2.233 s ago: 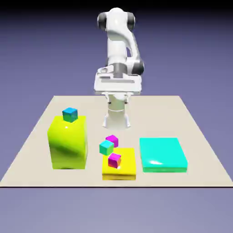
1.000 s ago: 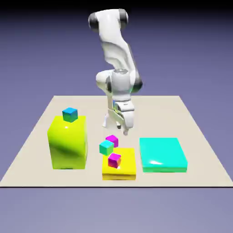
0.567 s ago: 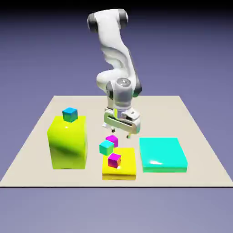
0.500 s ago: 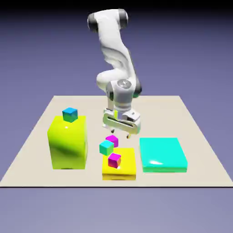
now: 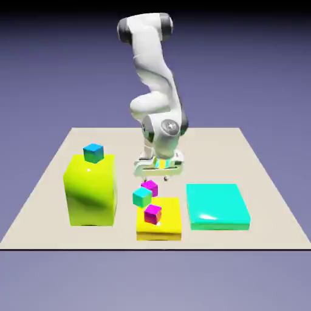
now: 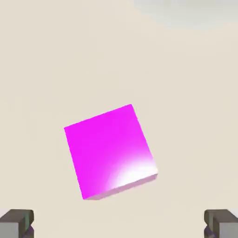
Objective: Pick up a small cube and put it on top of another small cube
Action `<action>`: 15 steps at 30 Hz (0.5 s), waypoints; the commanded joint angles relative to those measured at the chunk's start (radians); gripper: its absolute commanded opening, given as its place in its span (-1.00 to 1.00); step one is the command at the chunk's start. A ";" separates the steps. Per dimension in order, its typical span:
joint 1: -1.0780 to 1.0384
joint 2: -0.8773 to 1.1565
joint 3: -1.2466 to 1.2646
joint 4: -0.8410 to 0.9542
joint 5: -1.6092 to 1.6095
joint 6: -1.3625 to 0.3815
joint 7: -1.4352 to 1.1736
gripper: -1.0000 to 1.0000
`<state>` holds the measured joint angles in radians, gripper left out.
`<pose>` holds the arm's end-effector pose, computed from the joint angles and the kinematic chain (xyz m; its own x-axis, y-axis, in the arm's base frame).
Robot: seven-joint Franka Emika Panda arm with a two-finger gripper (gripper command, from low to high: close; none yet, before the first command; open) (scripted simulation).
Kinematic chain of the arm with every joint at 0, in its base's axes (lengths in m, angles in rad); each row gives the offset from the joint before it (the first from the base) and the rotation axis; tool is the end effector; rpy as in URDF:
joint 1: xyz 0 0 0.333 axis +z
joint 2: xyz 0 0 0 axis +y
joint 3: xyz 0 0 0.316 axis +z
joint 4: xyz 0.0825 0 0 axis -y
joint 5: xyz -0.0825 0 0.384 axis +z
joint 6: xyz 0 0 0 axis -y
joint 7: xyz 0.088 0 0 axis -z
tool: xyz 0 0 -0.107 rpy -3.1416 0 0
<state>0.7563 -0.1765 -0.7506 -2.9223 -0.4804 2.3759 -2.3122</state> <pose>0.2879 0.0159 0.1918 -0.8914 0.3929 0.2258 0.3125 0.8938 -0.3216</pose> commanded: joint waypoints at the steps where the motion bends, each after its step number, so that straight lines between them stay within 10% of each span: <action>1: 0.011 0.006 -0.011 -0.002 -0.007 -0.009 -0.044 0.00; 15: -0.097 0.360 0.128 -0.036 0.146 0.311 -0.293 0.00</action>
<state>0.6592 0.1838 -0.6228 -2.9584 -0.3342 2.6871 -2.6048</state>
